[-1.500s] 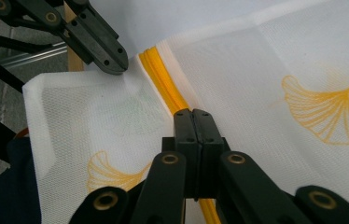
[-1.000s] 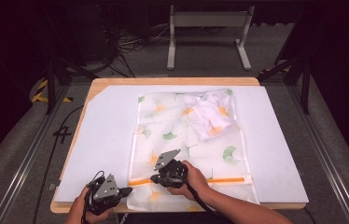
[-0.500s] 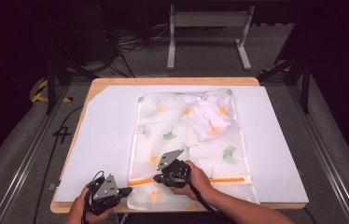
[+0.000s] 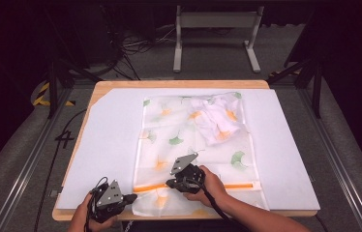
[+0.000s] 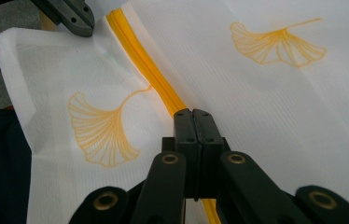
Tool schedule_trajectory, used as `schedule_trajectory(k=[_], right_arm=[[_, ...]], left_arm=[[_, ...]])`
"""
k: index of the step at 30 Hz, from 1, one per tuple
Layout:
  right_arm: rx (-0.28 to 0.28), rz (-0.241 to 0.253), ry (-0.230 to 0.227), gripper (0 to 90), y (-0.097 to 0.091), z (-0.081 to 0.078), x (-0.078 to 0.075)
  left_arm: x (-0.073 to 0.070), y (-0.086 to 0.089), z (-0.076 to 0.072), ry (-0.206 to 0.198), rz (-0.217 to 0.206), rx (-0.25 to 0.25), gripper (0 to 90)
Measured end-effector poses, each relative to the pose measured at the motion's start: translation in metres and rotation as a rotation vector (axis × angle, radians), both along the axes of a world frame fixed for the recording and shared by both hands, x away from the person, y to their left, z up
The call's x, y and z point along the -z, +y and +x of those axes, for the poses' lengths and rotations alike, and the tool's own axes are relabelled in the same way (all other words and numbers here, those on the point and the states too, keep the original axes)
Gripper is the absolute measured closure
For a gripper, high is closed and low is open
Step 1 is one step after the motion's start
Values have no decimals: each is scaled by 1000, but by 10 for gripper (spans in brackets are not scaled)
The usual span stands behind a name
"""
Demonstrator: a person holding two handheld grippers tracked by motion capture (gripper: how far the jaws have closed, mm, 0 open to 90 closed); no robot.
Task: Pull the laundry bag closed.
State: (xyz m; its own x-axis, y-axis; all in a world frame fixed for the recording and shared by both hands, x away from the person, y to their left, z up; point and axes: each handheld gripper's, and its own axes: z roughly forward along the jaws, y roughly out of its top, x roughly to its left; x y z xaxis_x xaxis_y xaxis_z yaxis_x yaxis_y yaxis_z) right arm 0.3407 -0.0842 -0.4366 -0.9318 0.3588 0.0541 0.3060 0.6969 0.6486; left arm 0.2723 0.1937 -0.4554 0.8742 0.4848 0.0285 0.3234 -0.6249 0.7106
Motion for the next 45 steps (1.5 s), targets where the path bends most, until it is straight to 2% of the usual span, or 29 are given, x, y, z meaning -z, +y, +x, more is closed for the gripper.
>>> schedule_trajectory(k=[21,45], right_arm=[[37,7,27,900,-34,-1,0],[84,20,34,900,-73,-5,-1]], left_arm=[[0,1,1,4,-8,0,900],[1,1,1,11,-16,-2,900]])
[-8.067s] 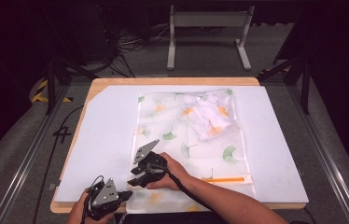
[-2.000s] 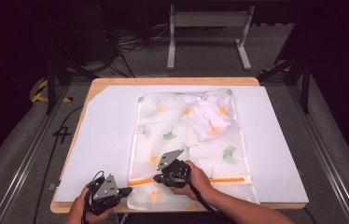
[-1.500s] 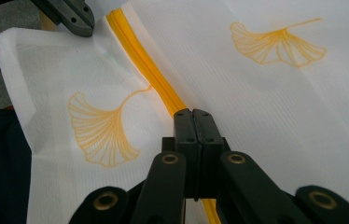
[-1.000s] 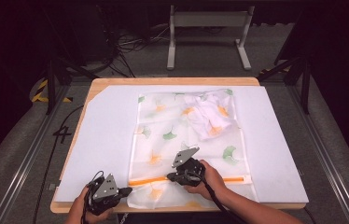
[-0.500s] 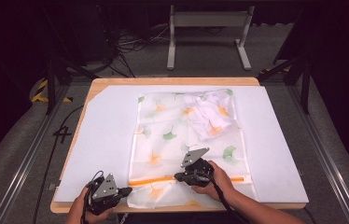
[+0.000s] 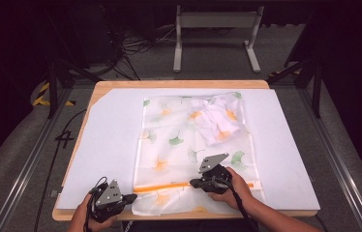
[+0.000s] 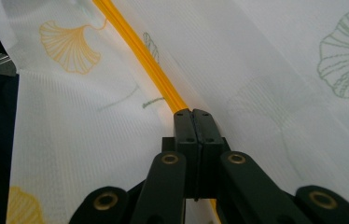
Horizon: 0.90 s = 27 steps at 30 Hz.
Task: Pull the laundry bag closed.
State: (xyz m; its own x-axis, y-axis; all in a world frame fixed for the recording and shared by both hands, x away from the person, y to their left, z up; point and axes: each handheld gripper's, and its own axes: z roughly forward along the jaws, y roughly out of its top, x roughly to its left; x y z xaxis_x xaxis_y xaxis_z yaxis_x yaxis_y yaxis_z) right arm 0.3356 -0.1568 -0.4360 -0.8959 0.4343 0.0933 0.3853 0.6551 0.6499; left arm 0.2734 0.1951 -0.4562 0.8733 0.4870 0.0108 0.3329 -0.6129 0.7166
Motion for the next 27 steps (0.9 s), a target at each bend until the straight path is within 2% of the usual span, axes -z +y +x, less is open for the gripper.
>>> schedule_trajectory(k=[27], right_arm=[[73,22,21,900,-52,-7,0]], left_arm=[[0,0,0,-2,3,1,900]])
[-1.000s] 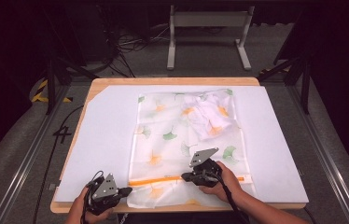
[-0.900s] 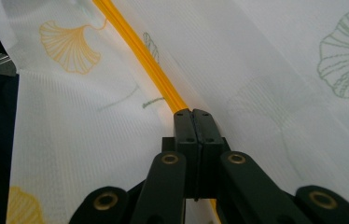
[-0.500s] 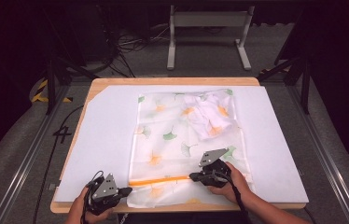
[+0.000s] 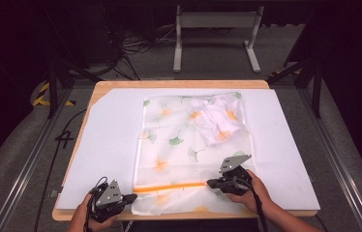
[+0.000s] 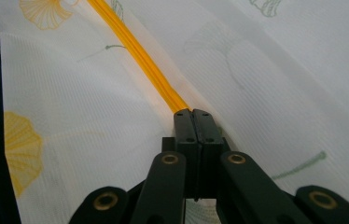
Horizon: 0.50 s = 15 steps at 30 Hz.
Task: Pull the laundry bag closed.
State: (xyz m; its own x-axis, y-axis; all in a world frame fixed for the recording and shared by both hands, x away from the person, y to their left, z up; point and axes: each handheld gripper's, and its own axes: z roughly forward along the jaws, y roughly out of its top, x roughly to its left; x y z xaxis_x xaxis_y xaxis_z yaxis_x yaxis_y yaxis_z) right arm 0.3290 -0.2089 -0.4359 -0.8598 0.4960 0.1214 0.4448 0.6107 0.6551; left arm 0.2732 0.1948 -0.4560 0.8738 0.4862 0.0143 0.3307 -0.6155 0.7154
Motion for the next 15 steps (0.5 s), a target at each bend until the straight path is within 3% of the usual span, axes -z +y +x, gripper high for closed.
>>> schedule_trajectory(k=[15], right_arm=[[28,-3,-2,900,-17,-3,-1]], left_arm=[[0,0,0,-1,0,0,900]])
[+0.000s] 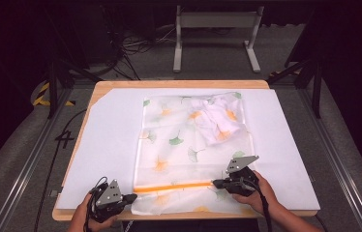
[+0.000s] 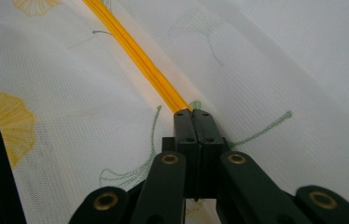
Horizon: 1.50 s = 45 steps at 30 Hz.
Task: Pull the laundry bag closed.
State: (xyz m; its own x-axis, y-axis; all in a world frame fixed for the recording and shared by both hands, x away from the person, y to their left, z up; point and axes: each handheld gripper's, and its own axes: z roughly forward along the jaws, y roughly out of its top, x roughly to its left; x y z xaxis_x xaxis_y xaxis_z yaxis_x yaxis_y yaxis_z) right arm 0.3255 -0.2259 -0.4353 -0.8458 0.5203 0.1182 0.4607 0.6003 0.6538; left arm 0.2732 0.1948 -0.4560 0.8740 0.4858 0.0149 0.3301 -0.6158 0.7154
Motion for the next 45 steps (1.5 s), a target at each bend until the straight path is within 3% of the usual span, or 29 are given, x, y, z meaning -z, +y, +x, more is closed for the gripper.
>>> schedule_trajectory(k=[9,45], right_arm=[[35,2,1,900,-15,-1,-1],[164,45,23,900,-74,-13,0]], left_arm=[[1,2,2,15,-18,5,900],[0,2,2,14,-9,9,900]])
